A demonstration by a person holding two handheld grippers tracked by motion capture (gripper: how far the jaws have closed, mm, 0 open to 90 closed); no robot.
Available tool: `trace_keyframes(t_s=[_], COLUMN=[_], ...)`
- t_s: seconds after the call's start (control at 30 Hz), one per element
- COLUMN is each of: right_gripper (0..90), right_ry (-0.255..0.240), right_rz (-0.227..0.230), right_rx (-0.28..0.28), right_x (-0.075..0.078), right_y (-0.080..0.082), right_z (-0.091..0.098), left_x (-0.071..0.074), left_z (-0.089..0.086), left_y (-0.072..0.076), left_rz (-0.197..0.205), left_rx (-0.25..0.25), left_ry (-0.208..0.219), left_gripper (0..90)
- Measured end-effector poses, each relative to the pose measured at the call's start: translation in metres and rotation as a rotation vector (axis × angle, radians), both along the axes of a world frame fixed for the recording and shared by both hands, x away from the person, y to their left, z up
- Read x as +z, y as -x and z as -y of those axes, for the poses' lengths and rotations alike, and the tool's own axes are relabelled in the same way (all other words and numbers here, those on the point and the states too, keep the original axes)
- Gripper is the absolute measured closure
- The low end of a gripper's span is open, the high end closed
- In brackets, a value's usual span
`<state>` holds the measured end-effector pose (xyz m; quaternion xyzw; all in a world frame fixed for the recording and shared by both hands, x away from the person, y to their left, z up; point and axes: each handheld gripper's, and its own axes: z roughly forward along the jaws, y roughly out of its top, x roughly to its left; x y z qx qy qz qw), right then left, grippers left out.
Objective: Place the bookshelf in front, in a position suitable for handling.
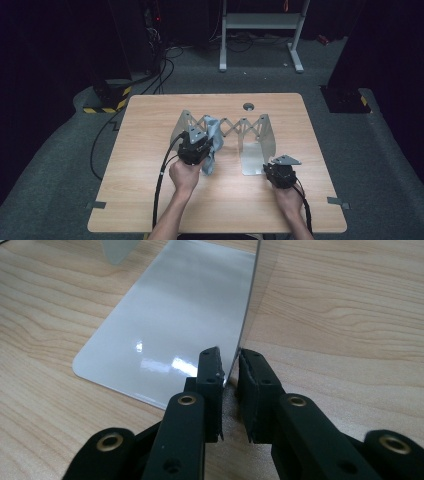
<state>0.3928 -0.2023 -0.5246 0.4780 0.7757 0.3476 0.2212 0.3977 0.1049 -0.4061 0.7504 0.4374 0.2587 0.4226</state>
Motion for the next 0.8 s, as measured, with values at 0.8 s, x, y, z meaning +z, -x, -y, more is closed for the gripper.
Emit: trace_keyframes(t_s=[0.8], right_gripper=[80.3], right_ry=[-0.003], right_rz=[-0.002], right_rx=[0.000], right_x=[0.000], right_y=[0.000], right_z=[0.000], left_x=[-0.030], left_z=[0.006], left_y=[0.001], left_rz=[-0.074], left_rx=[0.014], left_ry=[-0.022], left_gripper=[79.9])
